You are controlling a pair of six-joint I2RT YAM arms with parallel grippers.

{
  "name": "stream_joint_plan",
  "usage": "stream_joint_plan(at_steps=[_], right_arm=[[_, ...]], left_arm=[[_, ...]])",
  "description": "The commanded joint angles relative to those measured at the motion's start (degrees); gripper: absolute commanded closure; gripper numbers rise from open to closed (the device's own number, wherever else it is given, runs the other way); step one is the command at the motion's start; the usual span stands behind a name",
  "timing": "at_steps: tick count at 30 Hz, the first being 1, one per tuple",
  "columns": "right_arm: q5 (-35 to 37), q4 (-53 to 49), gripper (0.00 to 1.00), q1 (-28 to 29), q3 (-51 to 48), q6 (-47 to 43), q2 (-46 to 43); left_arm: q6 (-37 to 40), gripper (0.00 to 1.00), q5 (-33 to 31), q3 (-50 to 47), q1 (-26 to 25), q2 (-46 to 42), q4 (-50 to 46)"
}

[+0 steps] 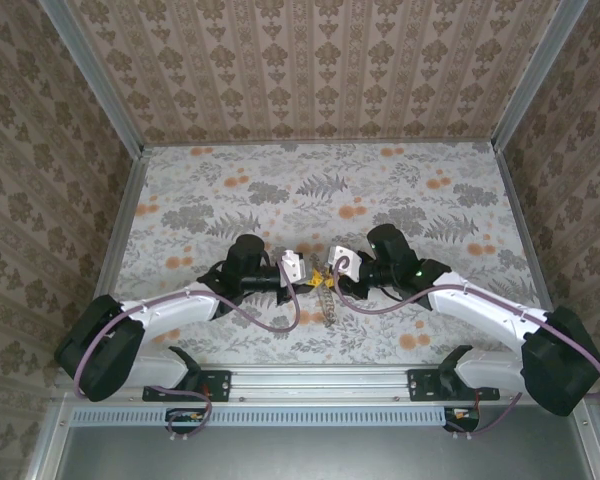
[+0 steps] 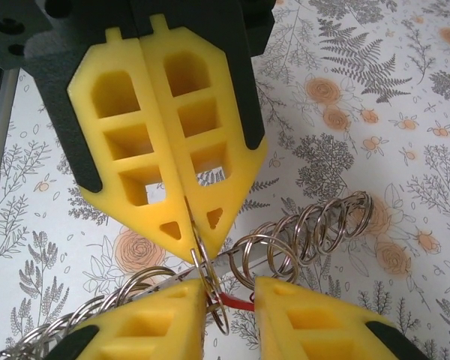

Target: Put the keys on the keyring

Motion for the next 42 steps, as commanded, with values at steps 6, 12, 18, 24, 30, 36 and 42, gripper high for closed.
stream_joint_plan(at_steps=[6,12,18,24,30,36,42], right_arm=[[-3.93,1.15,0.89,-1.02,1.84,0.13,0.34],[-4.20,-2.03,0.99,-1.03,3.17,-0.85,0.33],[-2.81,-6.30,1.00,-0.94,5.20,-2.01,0.55],[0.60,-10.25,1.00,-0.20,7.13,-3.36,1.21],[1.75,-11.21,1.00,0.47,8.00,-3.44,1.46],[1.81,-9.85,1.00,0.90,7.92,-2.27,1.43],[1.08,-7.92,0.99,1.08,7.68,-0.58,1.08]], left_arm=[[1.37,1.00,1.30,2.10,-0.20,0.60,-0.20],[2.37,1.00,-0.55,2.84,-0.11,1.12,-2.22],[4.65,0.84,-1.29,4.77,-0.11,1.47,-6.88],[6.71,0.77,-1.56,7.13,-0.29,1.88,-11.05],[7.47,0.77,-1.36,8.69,-0.63,2.44,-12.46],[7.83,0.79,-0.90,9.46,-0.73,2.96,-13.62],[8.05,0.87,-0.46,9.84,-0.90,3.24,-14.56]])
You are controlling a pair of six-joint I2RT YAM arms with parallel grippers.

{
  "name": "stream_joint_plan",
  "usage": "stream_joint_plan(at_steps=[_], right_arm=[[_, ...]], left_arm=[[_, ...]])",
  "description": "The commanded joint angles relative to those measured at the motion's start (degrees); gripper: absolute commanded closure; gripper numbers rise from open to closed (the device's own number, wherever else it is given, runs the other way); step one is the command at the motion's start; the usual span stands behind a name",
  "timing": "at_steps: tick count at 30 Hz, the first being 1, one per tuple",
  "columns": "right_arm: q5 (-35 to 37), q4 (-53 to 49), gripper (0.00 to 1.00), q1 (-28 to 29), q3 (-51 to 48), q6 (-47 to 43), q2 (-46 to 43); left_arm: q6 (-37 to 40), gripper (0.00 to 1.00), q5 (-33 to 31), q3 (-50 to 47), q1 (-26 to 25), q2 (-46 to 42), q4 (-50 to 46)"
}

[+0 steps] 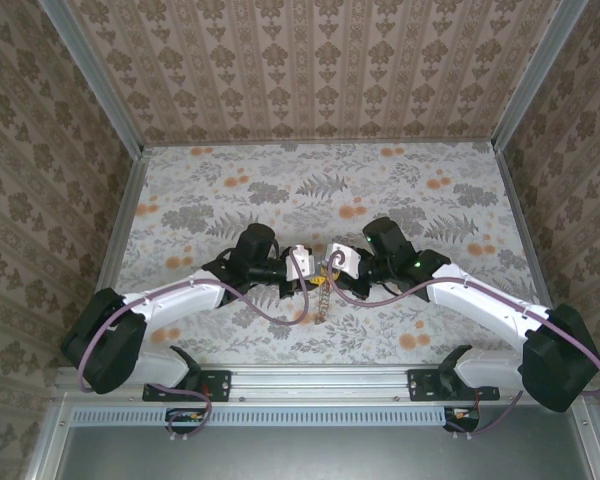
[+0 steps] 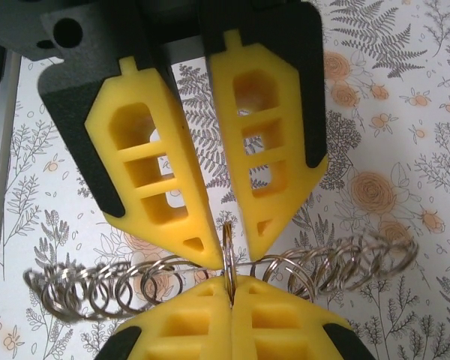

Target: Put the keys on the keyring

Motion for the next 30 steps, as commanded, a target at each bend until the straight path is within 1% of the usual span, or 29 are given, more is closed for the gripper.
stream_joint_plan(at_steps=[1,3,7,11,16,22,26,27,30], right_arm=[[-0.83,2.92,0.98,0.48,1.53,1.21,-0.34],[-0.75,3.42,0.96,0.49,1.17,1.51,-0.53],[-0.35,6.52,0.88,0.34,-1.60,2.17,-1.72],[-3.10,11.65,0.85,-1.08,-5.32,4.04,-2.99],[-7.03,15.75,0.83,-2.65,-6.81,6.86,-2.93],[-8.38,17.78,0.83,-3.97,-7.73,8.04,-2.38],[-9.84,19.51,0.91,-4.80,-8.50,9.05,-2.30],[-9.84,19.18,0.94,-4.78,-8.28,8.96,-2.32],[-9.92,17.16,0.98,-4.81,-7.11,8.22,-2.30]], left_arm=[[1.13,0.91,1.28,1.88,-0.39,0.51,-1.25],[0.82,1.00,1.36,1.80,-0.46,0.34,-0.81],[-0.58,1.00,1.84,0.65,-0.30,-0.35,2.04],[-4.24,1.00,4.22,-1.90,0.71,-0.93,8.33],[-6.23,1.00,7.60,-3.53,1.47,-1.17,12.58],[-8.41,1.00,9.06,-5.06,2.19,-1.38,16.83],[-9.45,1.00,9.18,-5.99,2.69,-1.44,18.66],[-9.52,1.00,8.99,-5.96,2.76,-1.53,18.49],[-8.60,0.99,7.65,-5.55,2.72,-1.69,16.11]])
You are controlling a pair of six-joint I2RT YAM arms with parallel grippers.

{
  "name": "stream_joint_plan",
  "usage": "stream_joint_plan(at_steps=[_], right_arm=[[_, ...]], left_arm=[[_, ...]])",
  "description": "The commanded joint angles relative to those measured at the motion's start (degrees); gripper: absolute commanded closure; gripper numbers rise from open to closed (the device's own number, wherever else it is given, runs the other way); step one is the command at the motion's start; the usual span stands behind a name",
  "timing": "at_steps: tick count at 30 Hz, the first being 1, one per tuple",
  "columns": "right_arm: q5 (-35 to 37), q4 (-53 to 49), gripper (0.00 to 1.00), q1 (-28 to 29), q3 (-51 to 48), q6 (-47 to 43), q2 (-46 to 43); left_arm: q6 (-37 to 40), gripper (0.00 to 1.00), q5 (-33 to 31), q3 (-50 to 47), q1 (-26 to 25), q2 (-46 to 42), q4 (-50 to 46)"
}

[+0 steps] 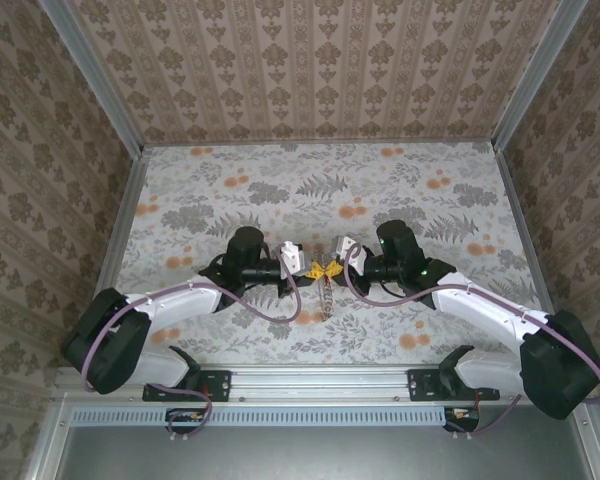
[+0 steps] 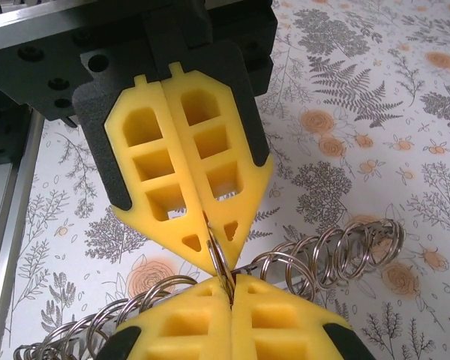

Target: Put the keys on the keyring

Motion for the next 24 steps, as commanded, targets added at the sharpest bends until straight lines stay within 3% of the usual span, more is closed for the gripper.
stream_joint_plan(at_steps=[1,4,10,17,24], right_arm=[[-1.44,-0.81,0.98,-0.53,1.19,-0.55,-0.31],[0.74,-5.58,0.99,0.23,3.38,-3.16,-0.22],[5.20,-11.80,1.00,1.83,6.43,-5.50,0.39],[6.44,-13.16,1.00,3.05,7.98,-6.02,1.42],[7.06,-13.61,0.99,3.85,8.69,-5.98,1.70]], left_arm=[[0.31,0.91,1.50,0.53,-0.06,-1.79,-0.43],[3.27,0.77,-2.19,1.89,-0.59,-2.48,-5.67],[7.15,0.72,-5.64,4.39,-1.92,-3.45,-12.44],[8.75,0.71,-6.61,6.25,-3.65,-2.59,-14.95],[10.07,0.79,-6.62,7.70,-4.10,-1.83,-17.38]])
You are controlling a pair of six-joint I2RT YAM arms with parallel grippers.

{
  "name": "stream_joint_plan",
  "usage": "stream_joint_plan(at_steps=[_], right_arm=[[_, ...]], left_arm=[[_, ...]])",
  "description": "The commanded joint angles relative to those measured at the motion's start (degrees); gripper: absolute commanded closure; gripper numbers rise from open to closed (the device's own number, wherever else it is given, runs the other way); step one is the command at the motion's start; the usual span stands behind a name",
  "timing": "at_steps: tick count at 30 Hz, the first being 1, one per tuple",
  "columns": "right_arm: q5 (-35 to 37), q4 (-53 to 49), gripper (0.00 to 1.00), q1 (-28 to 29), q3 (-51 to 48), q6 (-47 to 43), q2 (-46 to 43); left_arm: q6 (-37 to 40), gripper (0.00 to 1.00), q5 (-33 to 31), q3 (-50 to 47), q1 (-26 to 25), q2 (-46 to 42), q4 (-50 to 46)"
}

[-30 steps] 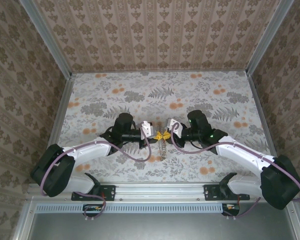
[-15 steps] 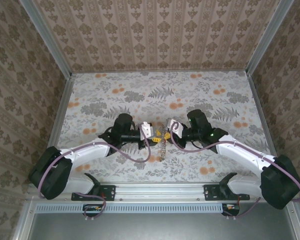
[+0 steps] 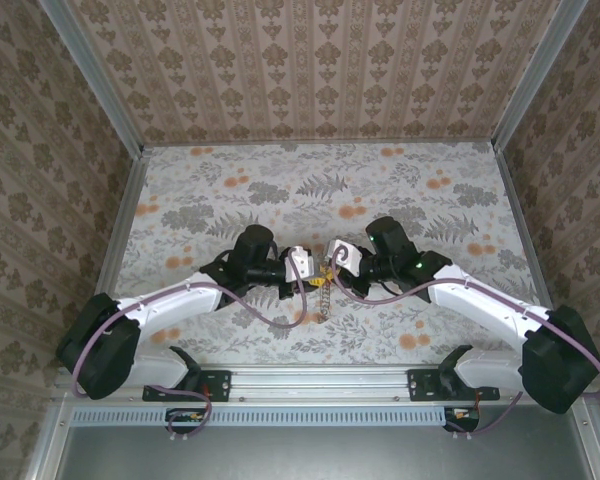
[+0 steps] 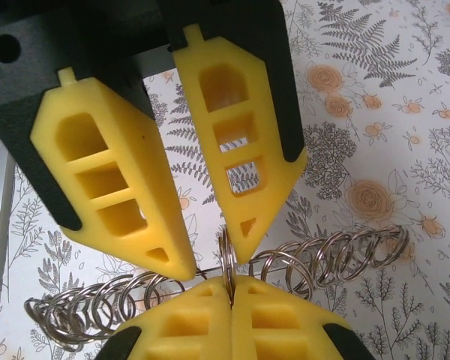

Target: Put the keys on the keyring

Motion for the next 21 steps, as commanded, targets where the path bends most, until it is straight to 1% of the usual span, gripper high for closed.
stream_joint_plan(at_steps=[1,4,7,8,11,13,16,18,19,21], right_arm=[[0.22,-0.10,0.99,0.57,2.12,-0.82,0.03],[0.56,-0.35,0.99,0.91,2.31,-0.81,0.20],[0.71,-0.35,0.99,1.14,2.40,-0.60,0.13],[0.51,-0.07,0.99,1.11,2.23,-0.35,-0.13],[-0.03,1.77,0.98,1.10,1.39,0.48,-1.12],[-0.36,2.92,0.98,1.10,0.71,0.97,-1.84],[-0.40,4.55,0.95,1.06,-1.02,1.25,-3.07],[0.45,5.49,0.90,0.93,-2.66,1.33,-3.65],[0.86,6.21,0.88,0.76,-3.68,1.73,-3.83],[0.71,8.78,0.85,0.25,-6.11,2.58,-4.25]], left_arm=[[2.20,0.80,0.16,2.75,-0.64,0.42,-3.09],[2.42,0.81,0.15,3.07,-0.89,0.67,-3.49],[2.58,0.86,0.21,3.46,-1.11,0.85,-3.68],[2.67,0.87,-1.33,3.66,-1.19,0.97,-3.97],[3.00,0.93,-1.64,4.03,-1.19,1.32,-4.92],[2.96,0.99,-1.69,4.27,-1.17,1.64,-5.52],[2.83,1.00,-1.39,4.37,-1.17,1.77,-5.69],[2.02,1.00,-0.82,3.70,-1.02,1.52,-4.01],[1.12,1.00,-0.59,2.72,-0.70,1.27,-1.82],[-1.70,1.00,2.08,0.67,0.05,1.06,3.68]])
